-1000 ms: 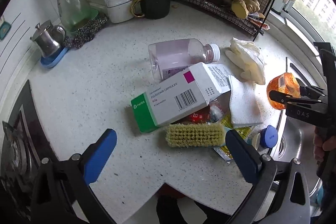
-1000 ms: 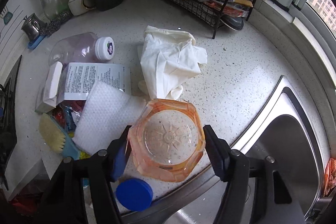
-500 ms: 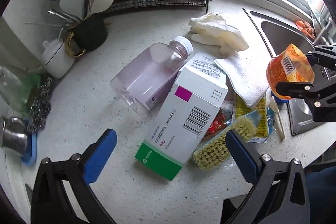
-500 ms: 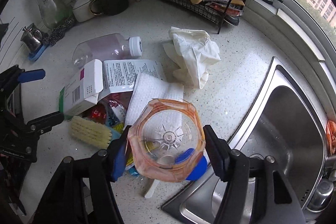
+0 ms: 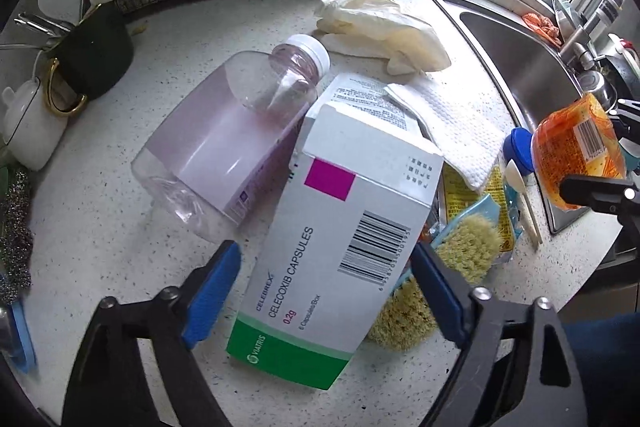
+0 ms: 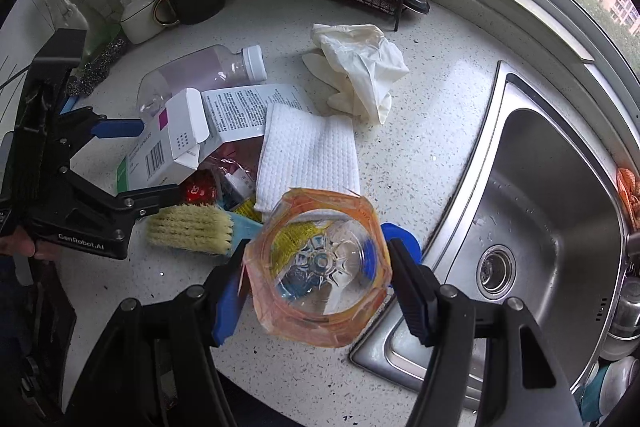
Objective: Collect trash
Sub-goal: 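Close the left tool on the medicine box and lift it off the counter, then carry the medicine box with the left tool down toward the red bin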
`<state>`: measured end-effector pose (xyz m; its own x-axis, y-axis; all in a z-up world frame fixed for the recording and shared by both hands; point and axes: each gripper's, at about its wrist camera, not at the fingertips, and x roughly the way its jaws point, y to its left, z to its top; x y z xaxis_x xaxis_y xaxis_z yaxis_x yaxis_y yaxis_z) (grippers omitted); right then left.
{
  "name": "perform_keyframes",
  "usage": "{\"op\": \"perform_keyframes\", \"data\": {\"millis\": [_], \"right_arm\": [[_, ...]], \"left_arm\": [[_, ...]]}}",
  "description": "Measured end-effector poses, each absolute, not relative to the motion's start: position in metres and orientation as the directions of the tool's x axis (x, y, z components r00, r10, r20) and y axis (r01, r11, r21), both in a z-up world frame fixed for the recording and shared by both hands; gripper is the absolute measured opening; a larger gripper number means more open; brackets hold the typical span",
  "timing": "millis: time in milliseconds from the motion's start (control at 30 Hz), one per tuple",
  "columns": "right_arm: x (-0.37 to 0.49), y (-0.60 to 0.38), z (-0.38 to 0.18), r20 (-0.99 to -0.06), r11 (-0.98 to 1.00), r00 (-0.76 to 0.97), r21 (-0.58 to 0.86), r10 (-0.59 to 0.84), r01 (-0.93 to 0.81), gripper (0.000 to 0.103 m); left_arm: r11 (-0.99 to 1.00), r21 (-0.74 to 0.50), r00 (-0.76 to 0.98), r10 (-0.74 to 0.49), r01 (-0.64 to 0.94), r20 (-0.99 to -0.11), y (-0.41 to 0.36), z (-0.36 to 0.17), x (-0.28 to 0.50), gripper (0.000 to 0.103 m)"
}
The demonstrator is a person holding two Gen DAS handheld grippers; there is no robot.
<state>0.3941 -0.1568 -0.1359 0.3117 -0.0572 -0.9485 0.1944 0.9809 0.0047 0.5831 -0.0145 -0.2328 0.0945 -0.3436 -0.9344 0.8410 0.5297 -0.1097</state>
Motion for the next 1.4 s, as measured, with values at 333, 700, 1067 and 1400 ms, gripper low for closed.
{"op": "perform_keyframes", "data": {"millis": [333,700,1067,1400], "right_arm": [[0.394,-0.154,-0.131,-0.945,0.985,0.323,-0.003,-0.06,0.175,0.063],[0.388,-0.156,-0.102,-0.916,0.997,0.395,0.062,0.073,-0.041,0.063],[0.354,-0.157,-0.073,-0.877,0.923,0.388,0.139,0.283,-0.359,0.063],[0.316,-0.145,-0.07,-0.862,0.805,0.306,0.175,0.403,-0.567,0.063]], "left_arm": [[0.565,-0.072,0.162,-0.353,0.822,-0.921,-0.001,-0.213,0.571,0.069],[0.707,-0.064,0.294,-0.373,0.704,-0.88,0.012,-0.135,0.509,0.069],[0.908,-0.087,0.38,-0.256,0.41,-0.889,0.012,-0.109,0.405,0.069],[0.988,-0.052,0.427,-0.11,0.146,-0.898,0.019,-0.095,0.324,0.069]]}}
